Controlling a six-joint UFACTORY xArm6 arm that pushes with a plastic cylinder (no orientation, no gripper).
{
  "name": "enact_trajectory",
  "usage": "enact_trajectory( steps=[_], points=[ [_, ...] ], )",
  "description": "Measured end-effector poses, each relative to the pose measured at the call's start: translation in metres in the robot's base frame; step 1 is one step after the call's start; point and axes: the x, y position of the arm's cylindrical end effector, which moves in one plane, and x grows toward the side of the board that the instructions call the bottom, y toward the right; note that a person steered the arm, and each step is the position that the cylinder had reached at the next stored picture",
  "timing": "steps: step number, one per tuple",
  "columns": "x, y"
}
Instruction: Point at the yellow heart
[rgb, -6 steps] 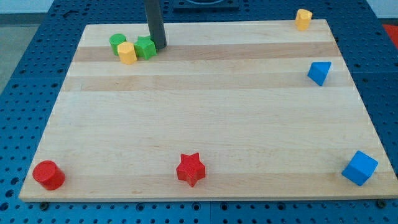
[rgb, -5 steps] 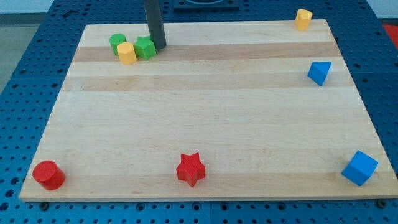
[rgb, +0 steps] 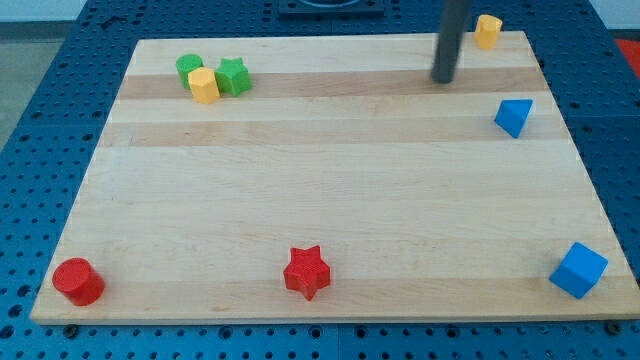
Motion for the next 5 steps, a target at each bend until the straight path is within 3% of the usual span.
enact_trajectory(
  steps=[3,5],
  points=[
    [-0.046,0.152],
    [-0.094,0.157]
  ],
)
